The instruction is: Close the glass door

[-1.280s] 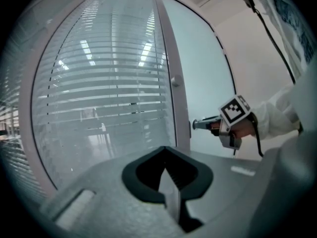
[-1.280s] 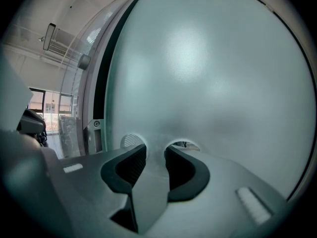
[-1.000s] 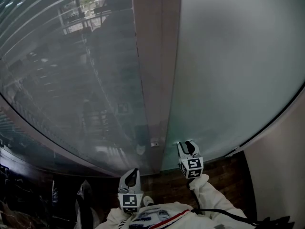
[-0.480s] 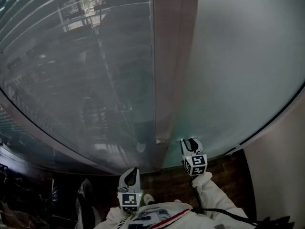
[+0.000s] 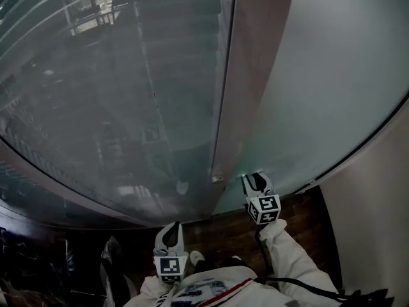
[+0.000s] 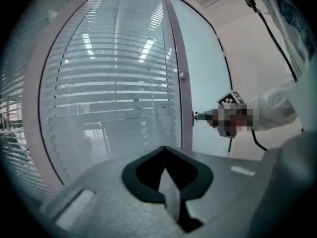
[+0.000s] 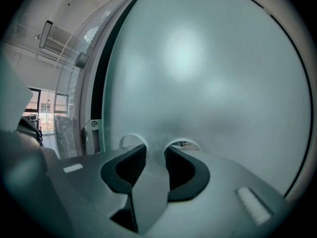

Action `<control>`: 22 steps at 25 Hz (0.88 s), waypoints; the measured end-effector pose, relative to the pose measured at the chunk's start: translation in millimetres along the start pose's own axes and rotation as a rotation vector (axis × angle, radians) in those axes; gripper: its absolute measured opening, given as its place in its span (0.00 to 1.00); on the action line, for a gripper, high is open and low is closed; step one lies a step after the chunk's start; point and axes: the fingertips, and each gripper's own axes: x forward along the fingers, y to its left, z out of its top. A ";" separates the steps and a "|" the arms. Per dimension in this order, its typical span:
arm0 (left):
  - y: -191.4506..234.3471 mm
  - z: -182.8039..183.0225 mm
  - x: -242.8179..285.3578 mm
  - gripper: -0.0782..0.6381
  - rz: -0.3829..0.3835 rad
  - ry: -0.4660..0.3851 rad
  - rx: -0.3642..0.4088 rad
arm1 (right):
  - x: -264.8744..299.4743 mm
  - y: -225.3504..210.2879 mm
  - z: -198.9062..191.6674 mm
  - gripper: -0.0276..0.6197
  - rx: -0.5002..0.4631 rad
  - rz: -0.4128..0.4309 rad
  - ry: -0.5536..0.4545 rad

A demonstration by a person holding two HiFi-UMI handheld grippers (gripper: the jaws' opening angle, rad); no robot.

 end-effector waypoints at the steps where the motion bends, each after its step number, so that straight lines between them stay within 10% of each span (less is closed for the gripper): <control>1: -0.8 -1.4 -0.2 0.11 -0.003 -0.009 0.017 | 0.4 1.0 0.1 0.24 -0.002 0.000 0.001; 13: -61.9 -13.9 -27.5 0.11 -0.041 0.024 -0.052 | 4.5 -9.6 -6.0 0.25 0.014 0.005 0.080; 16: -78.6 -12.1 -52.3 0.11 -0.007 0.015 -0.013 | -51.5 -9.8 -12.7 0.05 0.054 -0.038 0.068; 22: -129.2 -9.2 -106.1 0.11 0.081 -0.013 0.052 | -221.1 21.2 -42.2 0.05 0.040 0.081 0.015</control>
